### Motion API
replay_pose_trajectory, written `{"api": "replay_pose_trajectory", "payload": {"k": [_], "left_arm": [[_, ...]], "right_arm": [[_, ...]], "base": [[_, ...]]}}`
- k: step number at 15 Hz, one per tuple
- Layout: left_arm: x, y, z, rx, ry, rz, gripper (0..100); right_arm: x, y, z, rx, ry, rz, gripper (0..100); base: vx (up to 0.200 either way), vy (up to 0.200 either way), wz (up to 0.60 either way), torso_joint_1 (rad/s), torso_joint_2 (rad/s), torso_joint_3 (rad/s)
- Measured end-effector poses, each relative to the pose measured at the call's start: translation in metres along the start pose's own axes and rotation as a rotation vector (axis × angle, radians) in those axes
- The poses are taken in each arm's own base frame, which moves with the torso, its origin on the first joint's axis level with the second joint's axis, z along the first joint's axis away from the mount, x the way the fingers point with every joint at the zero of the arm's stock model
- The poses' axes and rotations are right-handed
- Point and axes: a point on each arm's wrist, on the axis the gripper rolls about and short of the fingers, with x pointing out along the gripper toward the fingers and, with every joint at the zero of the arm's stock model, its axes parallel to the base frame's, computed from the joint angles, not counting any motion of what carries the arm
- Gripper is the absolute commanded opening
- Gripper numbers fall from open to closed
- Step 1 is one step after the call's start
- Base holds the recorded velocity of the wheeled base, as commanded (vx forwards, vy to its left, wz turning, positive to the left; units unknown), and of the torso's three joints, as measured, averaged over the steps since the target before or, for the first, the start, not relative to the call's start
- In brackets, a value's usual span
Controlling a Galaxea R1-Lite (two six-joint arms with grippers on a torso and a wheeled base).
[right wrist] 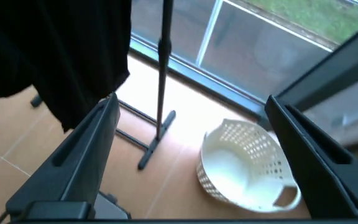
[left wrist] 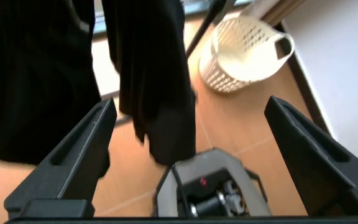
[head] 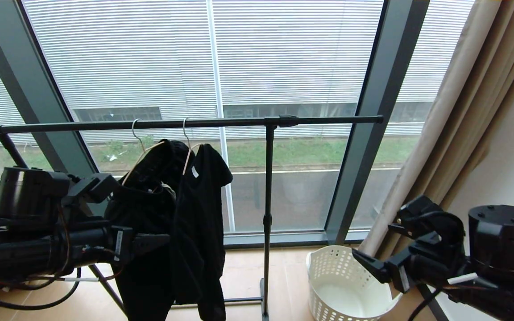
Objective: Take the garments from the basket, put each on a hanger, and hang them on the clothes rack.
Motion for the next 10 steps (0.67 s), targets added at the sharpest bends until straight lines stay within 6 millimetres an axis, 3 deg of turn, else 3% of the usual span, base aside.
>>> {"api": "replay_pose_trajectory", "payload": {"k": [6, 10], "left_arm": [[-0.037, -0.007, -0.057, -0.006, 0.032, 0.067, 100], [-0.081, -0.018, -0.085, 0.024, -0.097, 0.063, 100]], "right_arm": [[-0.047, 0.0, -0.043, 0.032, 0.042, -0.058, 100], [-0.081, 0.0, -0.056, 0.038, 0.014, -0.098, 100]], "base": [[0.0, 0.0, 0.0, 0.0, 0.0, 0.0], [0.0, 0.0, 0.0, 0.0, 0.0, 0.0]]}}
